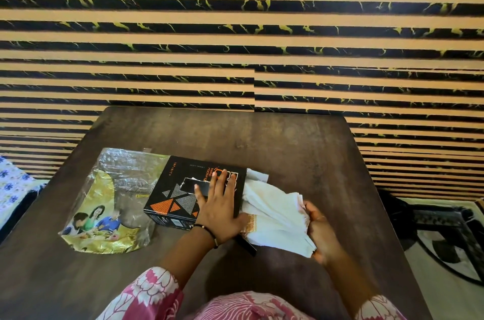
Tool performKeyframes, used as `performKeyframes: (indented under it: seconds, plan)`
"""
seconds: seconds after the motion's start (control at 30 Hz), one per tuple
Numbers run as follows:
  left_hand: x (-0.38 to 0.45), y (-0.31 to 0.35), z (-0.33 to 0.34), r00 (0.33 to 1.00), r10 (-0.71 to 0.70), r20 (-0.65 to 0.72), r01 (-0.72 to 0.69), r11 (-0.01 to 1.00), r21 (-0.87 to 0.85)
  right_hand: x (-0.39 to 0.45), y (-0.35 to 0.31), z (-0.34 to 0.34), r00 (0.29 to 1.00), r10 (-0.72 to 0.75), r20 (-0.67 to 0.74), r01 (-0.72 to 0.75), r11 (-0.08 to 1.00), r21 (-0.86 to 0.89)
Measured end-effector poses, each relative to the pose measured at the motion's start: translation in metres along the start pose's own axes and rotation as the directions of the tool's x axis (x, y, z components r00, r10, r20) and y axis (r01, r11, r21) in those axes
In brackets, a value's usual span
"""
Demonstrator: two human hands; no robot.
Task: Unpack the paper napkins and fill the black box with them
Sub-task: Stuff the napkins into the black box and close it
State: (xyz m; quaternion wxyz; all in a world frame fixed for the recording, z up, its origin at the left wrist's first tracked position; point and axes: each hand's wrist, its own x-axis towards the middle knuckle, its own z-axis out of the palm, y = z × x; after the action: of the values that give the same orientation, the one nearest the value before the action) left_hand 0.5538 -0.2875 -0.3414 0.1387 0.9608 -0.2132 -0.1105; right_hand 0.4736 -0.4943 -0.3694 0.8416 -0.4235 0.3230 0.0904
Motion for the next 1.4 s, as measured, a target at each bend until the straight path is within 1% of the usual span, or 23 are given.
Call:
performKeyframes:
  seconds: [0.1,0.17,0.2,0.27,0.4,0.47,0.5,0.57,0.63,0.7,0.77,0.9,1.1,1.17,1.27,1.33,1.4]
  plan:
    - [-0.001,0.002,-0.002,1.000,0.003,-0.010,-0.004,1.000,-0.008,0.003,0.005,-0.007,0.999,0.043,-0.029,-0.043,0.999,0.000]
    - [-0.002,0.003,-0.003,1.000,0.002,-0.006,-0.002,1.000,-0.002,0.005,0.005,-0.010,0.998,0.021,-0.064,-0.025,0.998,-0.054]
    - [-0.002,0.003,-0.003,1.000,0.003,-0.008,-0.003,1.000,0.001,0.004,0.004,-0.009,0.998,0.018,-0.061,-0.023,0.997,-0.079]
    - [-0.003,0.003,-0.003,1.000,0.011,-0.012,-0.010,1.000,0.011,0.005,0.002,-0.007,0.999,-0.003,-0.032,0.000,0.996,-0.094]
    - [-0.002,0.003,-0.002,1.000,0.014,-0.014,-0.013,1.000,0.019,0.004,-0.006,-0.001,0.995,-0.086,0.055,0.096,0.973,-0.208]
    - [-0.003,0.003,-0.002,1.000,0.010,-0.005,-0.010,1.000,0.023,0.003,-0.010,-0.003,0.987,-0.087,0.138,0.119,0.963,-0.242]
    - [-0.003,0.004,-0.002,1.000,0.008,0.000,-0.008,1.000,0.026,0.003,-0.011,-0.004,0.986,-0.066,0.152,0.106,0.956,-0.273]
    - [-0.003,0.004,-0.002,1.000,0.006,0.009,-0.007,0.999,0.045,0.003,-0.013,-0.007,0.993,-0.015,0.117,0.055,0.933,-0.355]
    - [-0.004,0.005,-0.002,1.000,0.004,0.026,-0.006,0.997,0.071,0.009,-0.014,-0.006,1.000,-0.012,0.018,0.019,0.910,-0.415]
    - [-0.003,0.005,-0.002,0.999,0.001,0.041,-0.005,0.996,0.086,0.014,-0.012,-0.003,0.993,-0.049,-0.106,-0.001,0.905,-0.425]
    - [-0.003,0.005,-0.002,0.999,0.002,0.044,-0.006,0.996,0.093,0.017,-0.011,0.002,0.984,-0.053,-0.170,-0.019,0.918,-0.397]
    - [-0.004,0.005,-0.001,0.999,0.005,0.032,-0.008,0.994,0.109,0.014,-0.010,0.012,0.983,-0.060,-0.176,-0.002,0.942,-0.335]
    - [-0.003,0.006,0.001,1.000,0.005,0.022,-0.008,0.990,0.143,0.002,-0.006,0.016,0.995,-0.046,-0.085,0.018,0.953,-0.301]
    - [-0.004,0.007,0.001,0.999,0.011,0.040,-0.018,0.984,0.175,-0.002,-0.006,0.021,0.997,-0.023,-0.069,-0.001,0.945,-0.326]
    - [-0.004,0.007,0.001,0.998,0.021,0.061,-0.034,0.976,0.216,-0.004,-0.012,0.030,0.999,0.010,-0.048,-0.031,0.889,-0.456]
    - [-0.005,0.007,0.001,0.997,0.018,0.070,-0.034,0.973,0.229,-0.005,-0.019,0.031,0.996,0.045,-0.083,-0.082,0.851,-0.518]
    - [-0.005,0.007,0.001,0.997,0.017,0.072,-0.033,0.973,0.230,-0.004,-0.024,0.024,0.985,0.068,-0.157,-0.142,0.837,-0.528]
